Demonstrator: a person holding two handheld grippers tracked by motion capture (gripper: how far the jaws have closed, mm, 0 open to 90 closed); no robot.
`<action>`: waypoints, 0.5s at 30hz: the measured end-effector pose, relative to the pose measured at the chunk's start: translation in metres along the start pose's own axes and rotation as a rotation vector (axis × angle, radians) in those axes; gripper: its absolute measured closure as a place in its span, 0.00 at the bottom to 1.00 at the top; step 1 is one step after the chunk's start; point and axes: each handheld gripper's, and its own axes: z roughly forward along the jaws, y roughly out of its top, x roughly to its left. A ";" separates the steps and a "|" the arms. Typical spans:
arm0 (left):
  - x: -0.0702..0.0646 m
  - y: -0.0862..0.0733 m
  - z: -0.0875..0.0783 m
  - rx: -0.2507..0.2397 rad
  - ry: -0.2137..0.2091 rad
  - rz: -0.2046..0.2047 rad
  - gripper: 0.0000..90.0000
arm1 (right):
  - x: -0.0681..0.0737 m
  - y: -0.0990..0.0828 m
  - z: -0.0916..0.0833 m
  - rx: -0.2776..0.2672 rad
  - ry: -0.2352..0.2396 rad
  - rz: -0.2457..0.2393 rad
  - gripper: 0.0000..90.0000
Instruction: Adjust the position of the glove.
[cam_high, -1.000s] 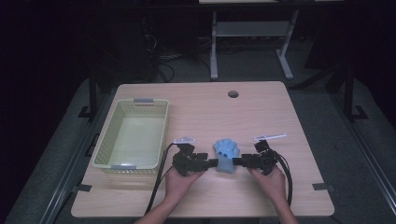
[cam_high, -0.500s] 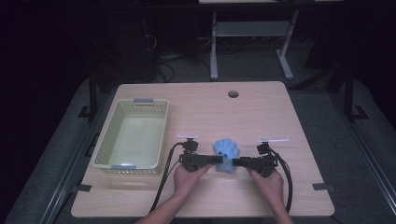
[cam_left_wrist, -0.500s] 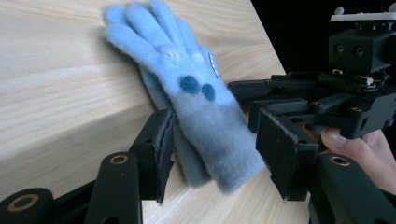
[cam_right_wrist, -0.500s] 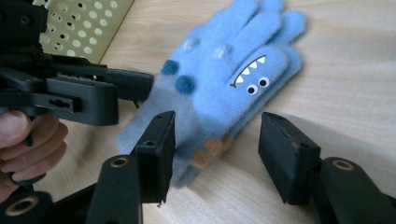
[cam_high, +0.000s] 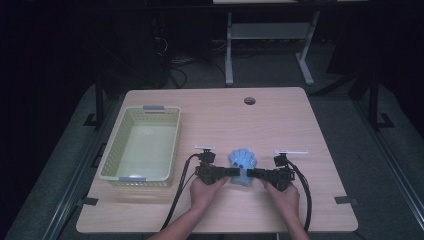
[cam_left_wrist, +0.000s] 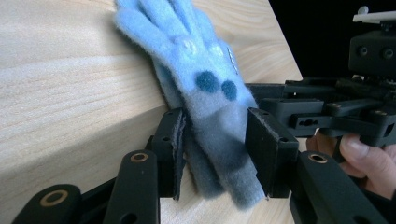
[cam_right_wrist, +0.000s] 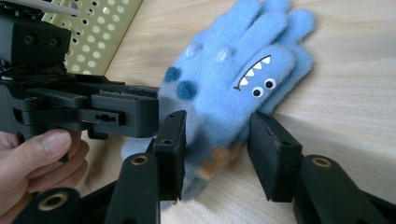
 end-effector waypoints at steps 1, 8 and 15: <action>0.000 0.000 0.000 -0.002 -0.001 -0.004 0.64 | 0.001 0.000 0.001 -0.002 -0.001 0.003 0.65; 0.001 -0.001 0.004 0.001 -0.012 -0.011 0.71 | 0.000 -0.004 0.005 -0.015 0.018 0.032 0.73; 0.007 -0.001 0.007 0.005 -0.044 -0.045 0.80 | 0.000 -0.005 0.009 -0.017 0.036 0.052 0.80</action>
